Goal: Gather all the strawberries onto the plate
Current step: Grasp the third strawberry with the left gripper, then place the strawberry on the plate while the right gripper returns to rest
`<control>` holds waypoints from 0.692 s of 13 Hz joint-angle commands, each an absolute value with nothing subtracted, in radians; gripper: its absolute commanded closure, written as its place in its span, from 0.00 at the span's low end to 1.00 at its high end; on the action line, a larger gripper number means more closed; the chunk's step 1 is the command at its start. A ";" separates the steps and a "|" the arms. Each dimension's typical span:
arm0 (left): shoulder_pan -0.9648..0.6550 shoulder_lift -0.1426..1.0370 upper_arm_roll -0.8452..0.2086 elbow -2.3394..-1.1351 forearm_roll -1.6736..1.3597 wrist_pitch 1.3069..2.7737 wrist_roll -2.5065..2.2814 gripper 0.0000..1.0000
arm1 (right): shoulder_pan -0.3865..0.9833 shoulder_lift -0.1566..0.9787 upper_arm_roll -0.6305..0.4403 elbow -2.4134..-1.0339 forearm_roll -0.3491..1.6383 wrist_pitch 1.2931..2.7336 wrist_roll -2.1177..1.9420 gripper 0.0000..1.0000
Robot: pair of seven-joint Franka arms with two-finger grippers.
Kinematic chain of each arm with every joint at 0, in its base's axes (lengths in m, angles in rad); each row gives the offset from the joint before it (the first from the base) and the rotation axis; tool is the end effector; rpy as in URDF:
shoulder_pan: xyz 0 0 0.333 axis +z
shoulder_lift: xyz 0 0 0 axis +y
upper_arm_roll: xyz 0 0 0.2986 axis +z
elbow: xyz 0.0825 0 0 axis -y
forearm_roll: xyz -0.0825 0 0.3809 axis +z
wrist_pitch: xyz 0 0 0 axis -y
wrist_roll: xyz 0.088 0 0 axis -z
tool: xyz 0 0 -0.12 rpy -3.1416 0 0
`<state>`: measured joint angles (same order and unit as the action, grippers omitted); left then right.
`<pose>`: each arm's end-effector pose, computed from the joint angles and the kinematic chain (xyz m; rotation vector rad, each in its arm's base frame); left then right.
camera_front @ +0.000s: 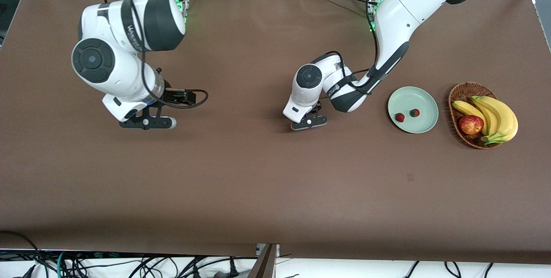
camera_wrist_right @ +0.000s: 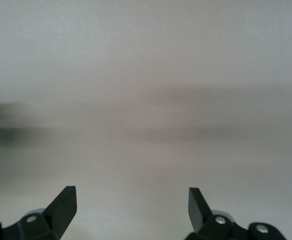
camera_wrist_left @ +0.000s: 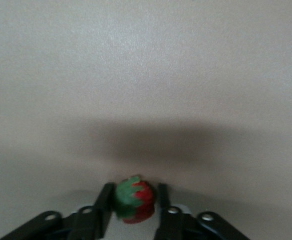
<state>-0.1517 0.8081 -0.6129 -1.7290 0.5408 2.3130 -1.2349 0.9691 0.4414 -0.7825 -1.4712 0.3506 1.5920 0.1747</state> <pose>0.4911 -0.4188 0.1532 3.1191 0.3550 -0.0921 0.5911 0.2211 0.4396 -3.1228 0.0166 0.3062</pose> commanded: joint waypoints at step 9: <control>0.493 0.718 -1.037 -1.776 0.528 1.898 -0.987 0.86 | 0.508 0.092 -0.304 -1.652 0.160 1.579 0.094 0.01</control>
<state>0.3093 0.7449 -0.9345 -1.7033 0.5388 1.9524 -1.0946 0.5800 0.1575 -0.3606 -1.5917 0.1804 1.5836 0.1438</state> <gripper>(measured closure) 0.670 0.013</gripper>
